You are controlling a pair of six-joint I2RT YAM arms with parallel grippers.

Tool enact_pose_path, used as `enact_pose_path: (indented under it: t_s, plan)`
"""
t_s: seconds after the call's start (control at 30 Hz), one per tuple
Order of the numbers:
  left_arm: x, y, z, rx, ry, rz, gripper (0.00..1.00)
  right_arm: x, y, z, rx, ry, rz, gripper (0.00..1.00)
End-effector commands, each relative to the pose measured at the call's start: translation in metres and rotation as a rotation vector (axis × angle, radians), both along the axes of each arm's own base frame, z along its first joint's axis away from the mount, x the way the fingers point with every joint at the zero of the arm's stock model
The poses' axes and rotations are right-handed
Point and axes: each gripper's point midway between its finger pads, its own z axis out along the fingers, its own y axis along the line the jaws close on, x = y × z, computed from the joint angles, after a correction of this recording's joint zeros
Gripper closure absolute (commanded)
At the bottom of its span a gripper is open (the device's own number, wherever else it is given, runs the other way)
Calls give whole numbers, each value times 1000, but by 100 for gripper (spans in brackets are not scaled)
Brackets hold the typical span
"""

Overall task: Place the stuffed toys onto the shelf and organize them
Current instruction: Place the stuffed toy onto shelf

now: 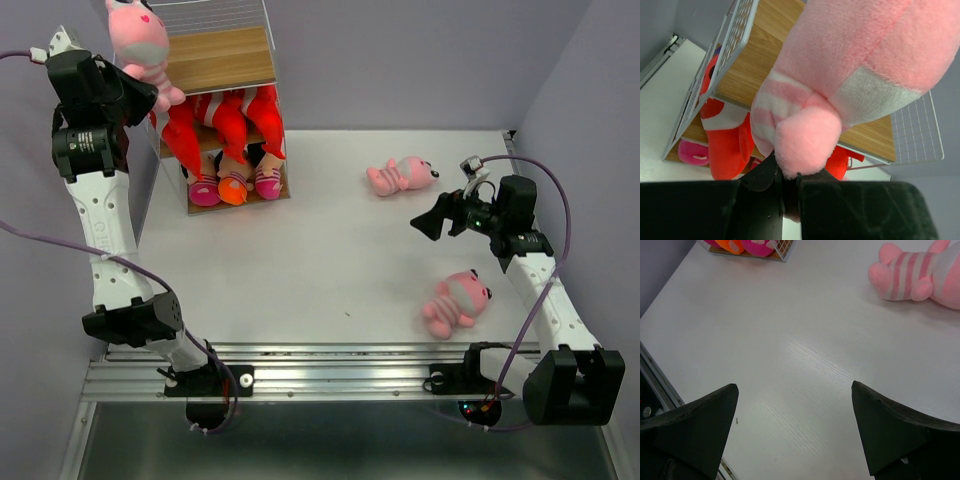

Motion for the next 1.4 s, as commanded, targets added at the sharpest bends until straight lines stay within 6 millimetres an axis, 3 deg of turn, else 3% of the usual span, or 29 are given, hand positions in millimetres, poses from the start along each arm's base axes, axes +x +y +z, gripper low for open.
enact_pose_path:
  t_s: [0.0,0.3,0.53,1.1,1.37]
  plan:
    - [-10,-1,30,16,-72,-16,97,3,-1,13,-17,-84,-1,0]
    - [-8,7,24,19,-47,9,81,2,-1,14,-17,-85,-1,0]
    - [-4,11,21,12,-42,19,57,2,0,14,-15,-82,1,0]
    - [-3,6,45,-33,-125,-9,43,4,-1,10,-16,-69,-1,0]
    - [-9,7,58,-32,-161,5,31,5,-1,9,-18,-70,-2,0]
